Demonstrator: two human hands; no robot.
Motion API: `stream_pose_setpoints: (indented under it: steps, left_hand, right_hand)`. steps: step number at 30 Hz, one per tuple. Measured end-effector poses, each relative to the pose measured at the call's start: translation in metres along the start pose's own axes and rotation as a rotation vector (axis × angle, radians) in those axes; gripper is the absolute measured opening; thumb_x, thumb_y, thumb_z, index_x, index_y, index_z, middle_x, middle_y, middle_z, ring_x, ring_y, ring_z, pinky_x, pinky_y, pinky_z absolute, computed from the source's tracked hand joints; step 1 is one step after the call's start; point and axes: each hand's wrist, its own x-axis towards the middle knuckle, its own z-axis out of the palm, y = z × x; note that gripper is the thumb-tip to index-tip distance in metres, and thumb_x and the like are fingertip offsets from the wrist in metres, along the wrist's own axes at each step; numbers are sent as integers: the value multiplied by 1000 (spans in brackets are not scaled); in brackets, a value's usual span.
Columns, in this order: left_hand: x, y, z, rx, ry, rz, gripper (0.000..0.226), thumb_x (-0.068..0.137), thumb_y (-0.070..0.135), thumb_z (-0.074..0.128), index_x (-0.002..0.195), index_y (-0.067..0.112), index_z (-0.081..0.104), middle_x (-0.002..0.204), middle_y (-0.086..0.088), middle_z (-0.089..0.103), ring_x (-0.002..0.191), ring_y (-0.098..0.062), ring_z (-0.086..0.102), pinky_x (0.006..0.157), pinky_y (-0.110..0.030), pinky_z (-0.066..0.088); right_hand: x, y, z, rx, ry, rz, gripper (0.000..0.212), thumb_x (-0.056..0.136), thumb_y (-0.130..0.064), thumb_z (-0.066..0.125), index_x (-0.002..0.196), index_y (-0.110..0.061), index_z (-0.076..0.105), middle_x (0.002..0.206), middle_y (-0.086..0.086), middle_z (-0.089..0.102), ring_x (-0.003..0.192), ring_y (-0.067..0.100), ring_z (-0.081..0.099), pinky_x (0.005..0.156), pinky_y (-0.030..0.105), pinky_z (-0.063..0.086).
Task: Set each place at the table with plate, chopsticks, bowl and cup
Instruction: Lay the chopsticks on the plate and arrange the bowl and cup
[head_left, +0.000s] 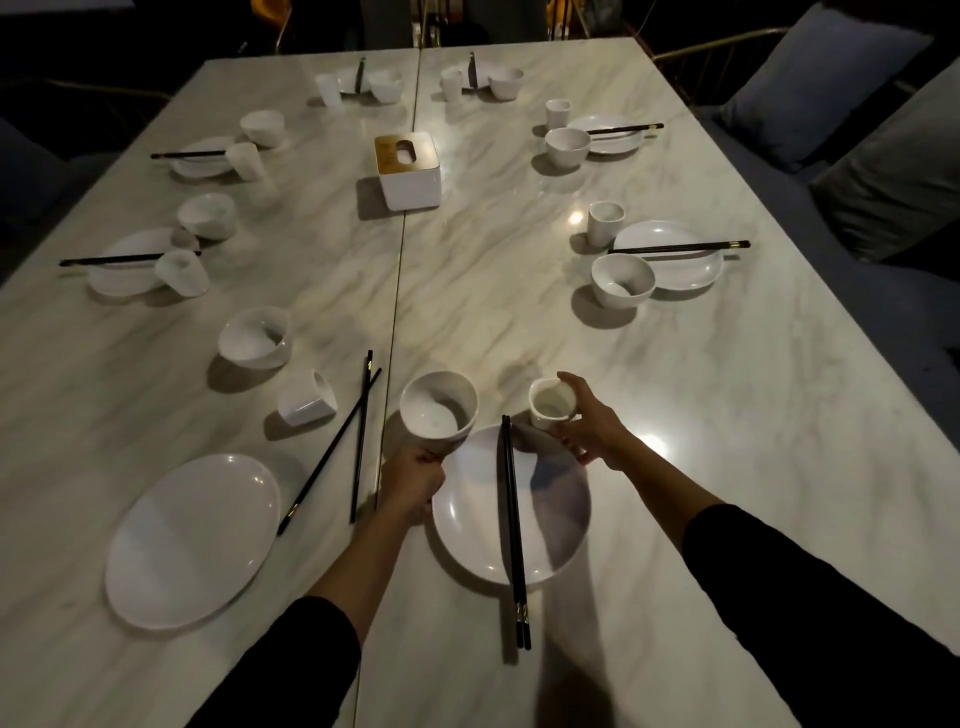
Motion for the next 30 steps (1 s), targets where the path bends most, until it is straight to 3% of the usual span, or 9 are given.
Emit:
stream_pose_setpoints:
  steps: [2, 4, 6, 8, 12, 19, 25, 30]
  left_hand:
    - [-1, 6, -4, -128, 30, -41, 9, 66, 13, 61, 74, 14, 67, 79, -14, 68, 74, -32, 67, 69, -41, 59]
    - [6, 13, -7, -288, 22, -80, 34, 70, 22, 64, 103, 14, 66, 90, -15, 70, 79, -33, 70, 72, -48, 60]
    - [15, 20, -7, -324, 22, -83, 47, 82, 22, 58, 129, 20, 53, 113, -18, 65, 95, -39, 66, 78, -52, 58]
    - [21, 25, -7, -333, 39, -95, 50, 87, 13, 50, 136, 21, 47, 126, -21, 56, 107, -44, 60, 81, -54, 56]
    - [26, 26, -5, -334, 43, -109, 55, 84, 1, 40, 136, 16, 48, 126, -25, 56, 105, -46, 59, 78, -55, 57]
    - [33, 20, -6, -295, 46, -105, 52, 85, 6, 39, 135, 16, 47, 121, -24, 58, 87, -43, 66, 78, -54, 57]
    - [37, 15, -9, -271, 2, -95, 53, 82, 10, 39, 133, 22, 47, 88, -16, 66, 70, -38, 71, 76, -60, 56]
    - [37, 14, -8, -265, 16, -96, 54, 82, 9, 39, 134, 22, 46, 87, -18, 65, 69, -38, 71, 73, -61, 56]
  right_hand:
    - [-1, 0, 0, 8, 0, 1, 81, 86, -10, 66, 148, -35, 21, 125, 20, 49, 94, 33, 56, 64, 42, 54]
    - [-1, 0, 0, 5, 8, -3, 84, 85, -9, 66, 149, -36, 19, 127, 20, 49, 93, 34, 55, 60, 36, 52]
    - [-1, 1, 1, -9, 14, -14, 83, 86, -11, 67, 149, -35, 19, 128, 20, 48, 101, 37, 55, 61, 35, 51]
    - [0, 1, 1, -20, 13, -21, 81, 86, -11, 67, 148, -33, 20, 128, 20, 48, 100, 34, 54, 60, 33, 51]
    - [0, 2, -1, -27, 1, -19, 78, 87, -9, 65, 147, -34, 22, 124, 21, 50, 89, 28, 55, 59, 33, 51]
    - [1, 2, -3, -37, -5, -21, 73, 86, -8, 65, 143, -33, 27, 120, 19, 52, 88, 30, 58, 66, 45, 55]
    - [2, 4, -10, -6, -54, 9, 71, 84, 0, 63, 138, -33, 32, 108, 21, 55, 79, 29, 57, 60, 38, 51]
    - [-3, 2, -15, -1, -95, 1, 72, 84, -1, 64, 139, -34, 31, 110, 20, 52, 84, 30, 55, 64, 42, 51]
